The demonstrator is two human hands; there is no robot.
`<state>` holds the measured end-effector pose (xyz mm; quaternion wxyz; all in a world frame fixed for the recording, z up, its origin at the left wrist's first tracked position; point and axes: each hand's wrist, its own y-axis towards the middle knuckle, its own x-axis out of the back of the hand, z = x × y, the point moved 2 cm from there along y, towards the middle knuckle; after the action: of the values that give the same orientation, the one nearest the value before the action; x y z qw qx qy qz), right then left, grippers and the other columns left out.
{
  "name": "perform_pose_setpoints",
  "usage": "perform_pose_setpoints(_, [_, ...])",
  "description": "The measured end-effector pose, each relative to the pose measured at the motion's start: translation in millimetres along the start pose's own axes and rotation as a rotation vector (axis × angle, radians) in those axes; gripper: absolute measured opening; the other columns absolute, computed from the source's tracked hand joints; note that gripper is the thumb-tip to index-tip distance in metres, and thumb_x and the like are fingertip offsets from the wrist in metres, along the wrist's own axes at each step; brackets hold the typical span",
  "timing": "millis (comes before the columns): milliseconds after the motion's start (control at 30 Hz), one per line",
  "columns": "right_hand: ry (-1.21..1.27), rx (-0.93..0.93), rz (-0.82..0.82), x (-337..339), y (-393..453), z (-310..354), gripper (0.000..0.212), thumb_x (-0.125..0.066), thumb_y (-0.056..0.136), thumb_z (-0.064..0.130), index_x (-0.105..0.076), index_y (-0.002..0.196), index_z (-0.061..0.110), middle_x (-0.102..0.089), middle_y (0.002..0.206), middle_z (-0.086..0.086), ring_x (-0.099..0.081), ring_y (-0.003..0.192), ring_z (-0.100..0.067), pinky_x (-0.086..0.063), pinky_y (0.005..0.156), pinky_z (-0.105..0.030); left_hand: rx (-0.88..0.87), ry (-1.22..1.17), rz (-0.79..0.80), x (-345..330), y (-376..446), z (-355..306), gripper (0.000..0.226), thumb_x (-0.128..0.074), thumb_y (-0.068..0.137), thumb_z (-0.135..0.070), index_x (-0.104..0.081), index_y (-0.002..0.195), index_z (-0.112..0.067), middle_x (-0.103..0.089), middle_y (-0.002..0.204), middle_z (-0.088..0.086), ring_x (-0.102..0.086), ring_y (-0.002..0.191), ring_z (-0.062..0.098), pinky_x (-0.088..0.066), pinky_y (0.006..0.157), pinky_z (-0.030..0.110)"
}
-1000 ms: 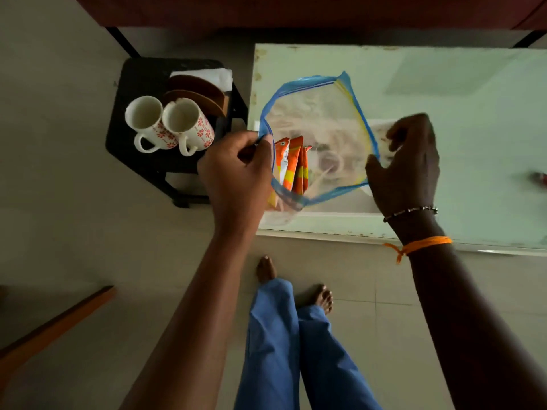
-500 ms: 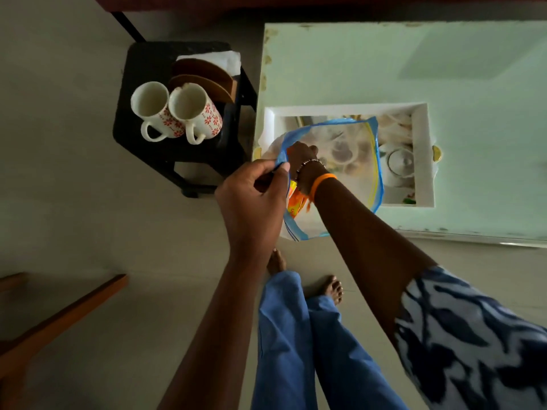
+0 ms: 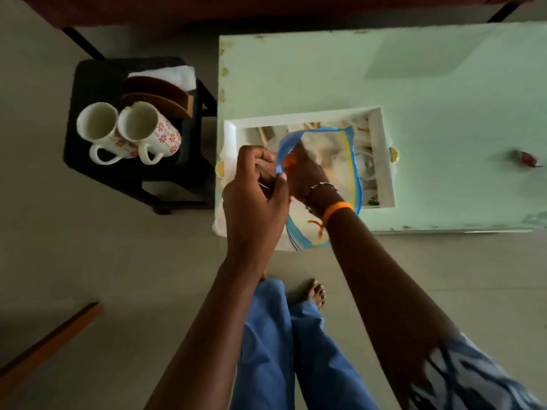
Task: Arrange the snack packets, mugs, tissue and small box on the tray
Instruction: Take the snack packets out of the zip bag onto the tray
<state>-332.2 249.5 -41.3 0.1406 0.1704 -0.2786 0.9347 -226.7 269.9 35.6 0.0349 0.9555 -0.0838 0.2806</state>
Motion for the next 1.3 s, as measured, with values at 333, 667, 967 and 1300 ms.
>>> perform_pose_setpoints(333, [0.426,0.056,-0.654,150,-58,-79,0.048,-0.046,0.072,-0.015,-0.063,0.106,0.014,-0.063,0.105,-0.013,-0.053,0.088,-0.022,-0.044,0.069,-0.029,-0.109,0.330,0.283,-61,-6,-14,0.039,-0.043,0.089,-0.007,-0.056,0.123,-0.021,-0.062,0.117,0.002,-0.058,0.104,0.022,-0.041,0.077,0.029])
perform_pose_setpoints(667, [0.790,-0.310,-1.042,135,-28,-156,0.031,-0.054,0.081,-0.005,-0.065,0.110,0.000,-0.064,0.116,-0.018,-0.058,0.098,-0.019,-0.054,0.074,-0.021,-0.071,0.466,0.433,-87,-17,-3,0.067,-0.048,0.085,-0.003,-0.024,0.145,-0.022,-0.047,0.137,0.007,-0.050,0.117,0.032,-0.043,0.088,0.043])
perform_pose_setpoints(967, [0.911,-0.339,-0.819,106,-17,-169,0.050,-0.046,0.076,-0.020,-0.061,0.116,0.005,-0.058,0.117,-0.015,-0.053,0.121,-0.035,-0.047,0.100,-0.045,-0.056,0.382,0.432,-87,-20,4,0.076,-0.051,0.080,-0.003,-0.019,0.145,-0.024,-0.046,0.140,0.005,-0.050,0.118,0.025,-0.042,0.082,0.032])
perform_pose_setpoints(1300, [0.629,-0.314,-0.853,122,-50,-128,0.032,-0.047,0.077,-0.012,-0.066,0.100,0.001,-0.061,0.107,-0.015,-0.058,0.088,-0.018,-0.048,0.077,-0.032,-0.038,0.302,0.404,-74,-22,15,0.083,-0.050,0.075,0.005,-0.018,0.146,-0.022,-0.039,0.130,0.009,-0.042,0.104,0.018,-0.030,0.071,0.015])
